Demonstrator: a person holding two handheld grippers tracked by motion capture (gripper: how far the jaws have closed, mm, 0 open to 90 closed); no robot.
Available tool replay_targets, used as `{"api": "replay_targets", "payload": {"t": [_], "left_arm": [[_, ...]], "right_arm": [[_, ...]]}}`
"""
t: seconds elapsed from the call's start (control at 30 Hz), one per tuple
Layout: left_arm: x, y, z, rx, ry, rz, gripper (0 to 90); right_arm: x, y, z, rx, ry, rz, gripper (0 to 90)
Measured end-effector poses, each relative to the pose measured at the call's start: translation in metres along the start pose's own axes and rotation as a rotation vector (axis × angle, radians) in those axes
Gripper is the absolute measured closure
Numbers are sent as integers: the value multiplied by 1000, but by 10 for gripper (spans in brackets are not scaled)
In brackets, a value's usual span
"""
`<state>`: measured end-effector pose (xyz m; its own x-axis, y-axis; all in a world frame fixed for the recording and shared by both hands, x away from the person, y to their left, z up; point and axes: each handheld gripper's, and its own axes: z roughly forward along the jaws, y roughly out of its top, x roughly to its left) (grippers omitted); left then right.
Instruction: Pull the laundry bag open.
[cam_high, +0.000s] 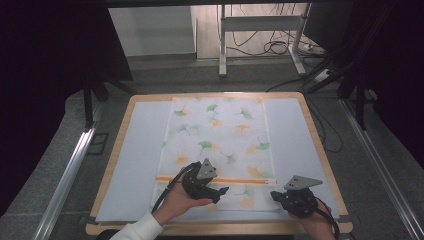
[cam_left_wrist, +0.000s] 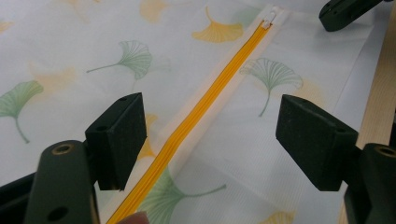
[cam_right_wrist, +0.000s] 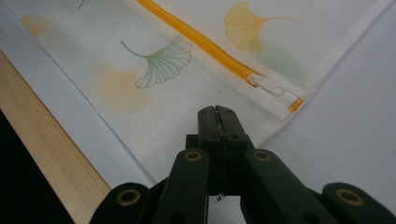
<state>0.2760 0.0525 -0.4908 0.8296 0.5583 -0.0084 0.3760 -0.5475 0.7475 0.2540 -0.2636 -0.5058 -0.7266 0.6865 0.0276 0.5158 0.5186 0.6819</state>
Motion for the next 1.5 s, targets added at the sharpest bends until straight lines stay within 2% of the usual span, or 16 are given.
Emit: {"api": "replay_targets", "payload": {"t": [0.17,0.47,0.5,0.73,1.07,1.17,1.27,1.5], "left_arm": [[-3,8,7,21,-17,20,318],[-9,25,22,30,-34,49,321],[-11,29,27,27,-47,45,328],[-14,41,39,15,-57,40,327],[-16,56,63,26,-67,70,342],[-19,60,70,23,-76,68,358],[-23,64,77,30,-76,85,361],[-27,74,90,35,-92,95,398]], "right_arm": [[-2,0,2,7,1,0,891],[-4,1,4,15,-8,9,891],[-4,0,4,18,-8,7,891],[-5,-2,7,47,-2,7,890],[-7,-3,10,59,-5,8,890],[-7,-3,9,59,-6,7,890],[-8,-3,9,59,-4,7,891],[-8,-4,9,58,1,1,890]]}}
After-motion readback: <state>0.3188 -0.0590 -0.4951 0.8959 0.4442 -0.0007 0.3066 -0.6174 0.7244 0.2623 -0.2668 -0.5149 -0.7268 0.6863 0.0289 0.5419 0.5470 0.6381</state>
